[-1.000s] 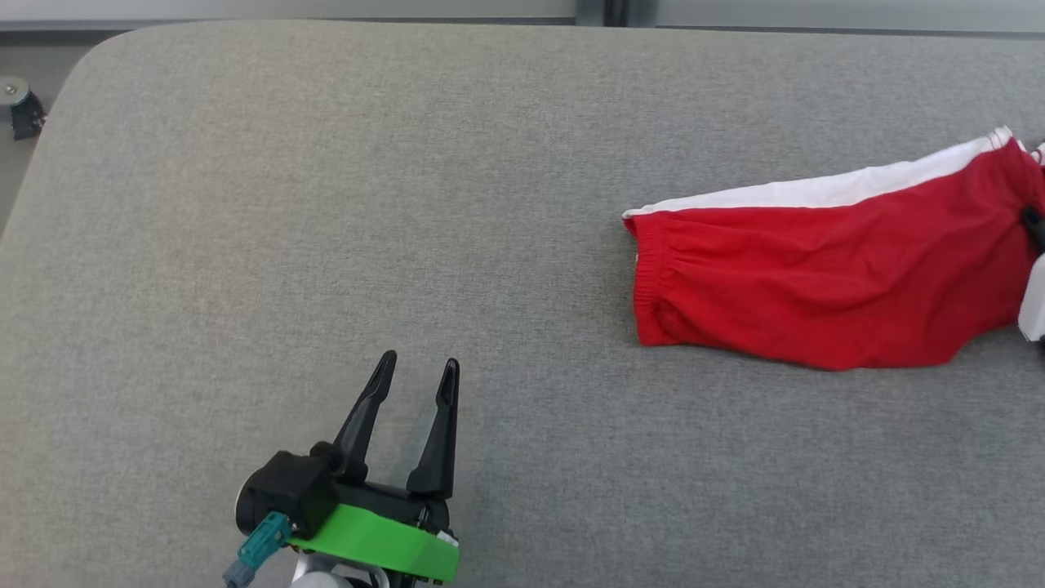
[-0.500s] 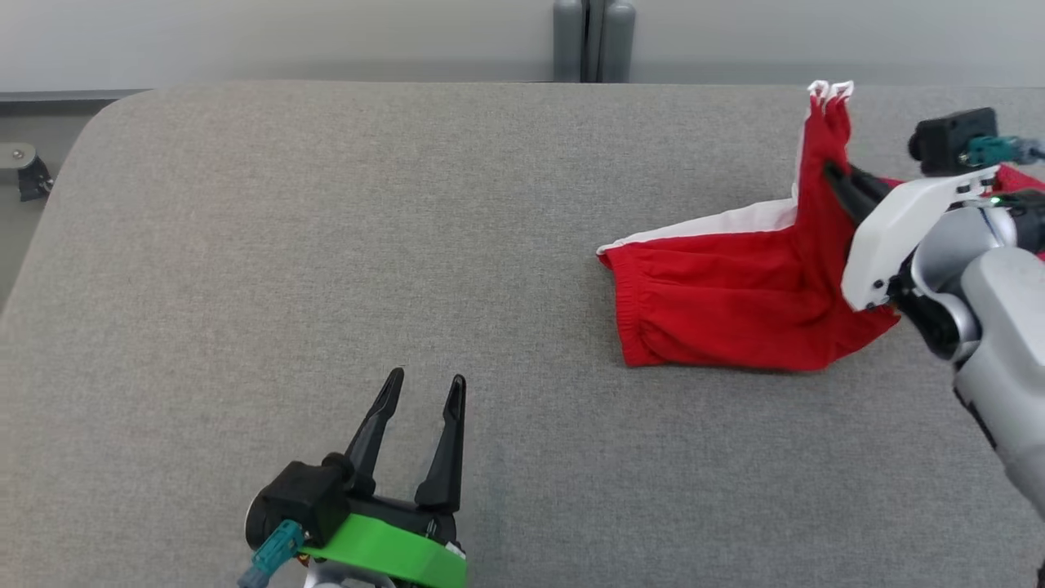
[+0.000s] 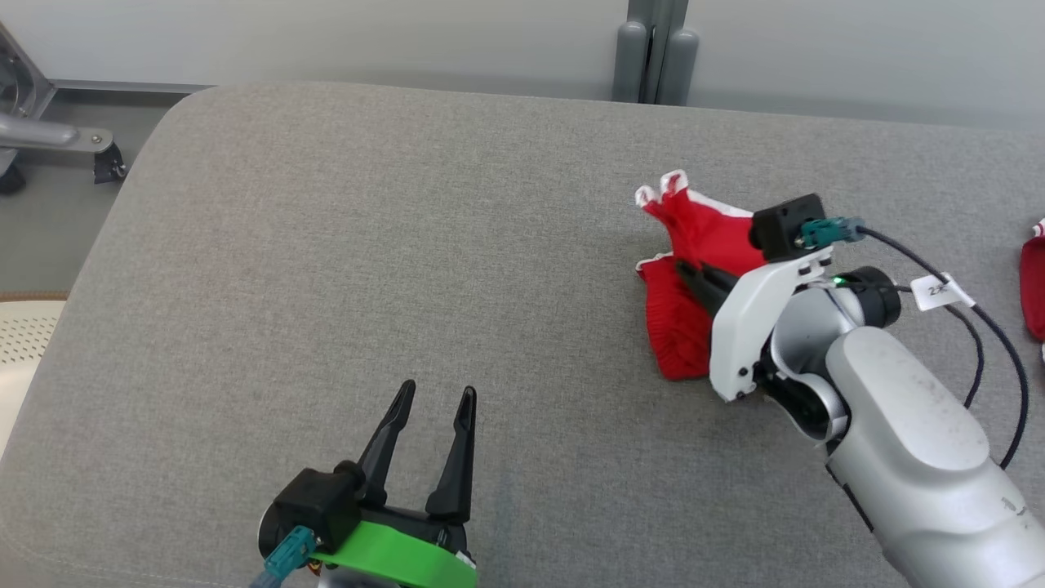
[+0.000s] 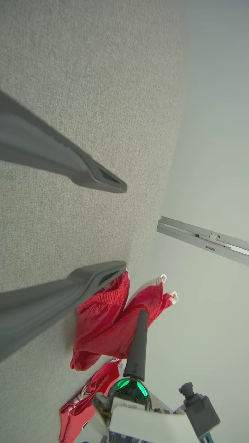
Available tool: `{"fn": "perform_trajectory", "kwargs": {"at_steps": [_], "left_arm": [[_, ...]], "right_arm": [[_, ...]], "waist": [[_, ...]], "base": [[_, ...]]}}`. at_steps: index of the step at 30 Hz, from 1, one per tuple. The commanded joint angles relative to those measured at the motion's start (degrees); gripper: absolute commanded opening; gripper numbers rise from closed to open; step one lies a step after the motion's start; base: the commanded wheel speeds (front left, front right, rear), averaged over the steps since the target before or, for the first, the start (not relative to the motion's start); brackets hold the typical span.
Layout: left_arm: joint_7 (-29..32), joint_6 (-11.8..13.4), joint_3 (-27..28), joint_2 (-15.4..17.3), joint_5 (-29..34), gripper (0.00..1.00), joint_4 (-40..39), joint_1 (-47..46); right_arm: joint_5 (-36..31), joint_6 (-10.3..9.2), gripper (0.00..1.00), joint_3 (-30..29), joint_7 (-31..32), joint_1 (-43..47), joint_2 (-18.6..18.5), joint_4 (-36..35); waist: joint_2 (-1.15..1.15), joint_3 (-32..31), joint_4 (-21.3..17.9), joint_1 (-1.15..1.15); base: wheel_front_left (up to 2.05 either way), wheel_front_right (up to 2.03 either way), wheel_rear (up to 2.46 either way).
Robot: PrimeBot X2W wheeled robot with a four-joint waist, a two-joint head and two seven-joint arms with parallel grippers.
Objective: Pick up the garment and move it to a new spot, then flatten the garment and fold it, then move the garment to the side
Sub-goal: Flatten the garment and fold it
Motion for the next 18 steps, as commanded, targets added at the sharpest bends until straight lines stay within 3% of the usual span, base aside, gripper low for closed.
{"fn": "perform_trajectory", "kwargs": {"at_steps": [1, 4, 5, 6, 12, 18], "left_arm": [[-0.01, 0.53, -0.09, 0.15, -0.12, 1.0, -0.04, 0.46], [-0.01, 0.5, -0.36, 0.15, -0.46, 1.0, -0.17, 0.09], [-0.01, 0.49, -0.41, 0.15, -0.58, 1.0, -0.17, -0.04], [-0.01, 0.51, -0.43, 0.15, -0.58, 1.0, -0.16, -0.13], [-0.01, 0.6, -0.17, 0.14, -0.6, 1.0, -0.28, 0.31], [-0.01, 0.75, 0.3, 0.15, -0.02, 1.0, -0.49, 1.33]], "right_arm": [[-0.79, -0.08, 0.0, 0.35, 0.71, 1.35, 0.99, 0.0], [-0.98, -0.08, 0.01, 1.31, 1.94, 2.49, 2.74, 0.51], [-1.01, -0.08, 0.6, 1.86, 2.29, 2.74, 3.17, 0.58], [-0.84, -0.08, 1.0, 2.0, 2.15, 2.85, 3.51, 0.49], [1.66, -0.08, 1.0, 0.71, -0.42, 3.16, 4.04, -2.56], [-1.47, -0.08, 1.0, -6.87, -6.45, 4.83, -1.08, -8.17]], "waist": [[0.0, 0.01, 0.44, 0.0], [0.0, 0.18, 0.79, 0.0], [0.0, 0.22, 0.9, 0.0], [0.0, 0.22, 0.95, 0.0], [0.0, -0.27, 0.58, 0.0], [0.0, -1.18, -0.12, 0.0]], "base": [[0.0, 0.0, 0.0], [0.0, 0.0, 0.0], [0.0, 0.0, 0.0], [0.0, 0.0, 0.0], [0.0, 0.0, 0.0], [0.0, 0.0, 0.0]]}}
